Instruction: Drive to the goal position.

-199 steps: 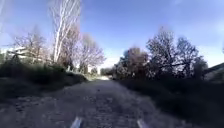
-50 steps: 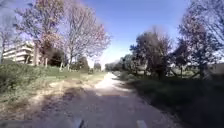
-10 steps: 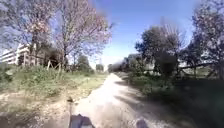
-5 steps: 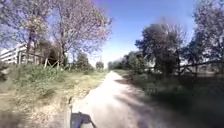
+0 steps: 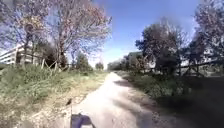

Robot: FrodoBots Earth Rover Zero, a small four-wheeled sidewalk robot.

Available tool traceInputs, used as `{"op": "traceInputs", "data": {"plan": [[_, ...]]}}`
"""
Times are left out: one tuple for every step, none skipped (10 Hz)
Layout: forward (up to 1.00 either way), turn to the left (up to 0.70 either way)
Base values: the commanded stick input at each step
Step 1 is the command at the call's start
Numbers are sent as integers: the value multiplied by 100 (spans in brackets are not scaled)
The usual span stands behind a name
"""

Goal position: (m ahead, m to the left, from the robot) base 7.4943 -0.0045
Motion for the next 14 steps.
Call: {"op": "traceInputs", "data": {"plan": [[50, 0], [50, 0], [50, 0], [50, 0], [50, 0], [50, 0], [50, 0], [50, 0], [50, 0], [50, 0], [50, 0], [50, 0], [50, 0], [50, 0]]}}
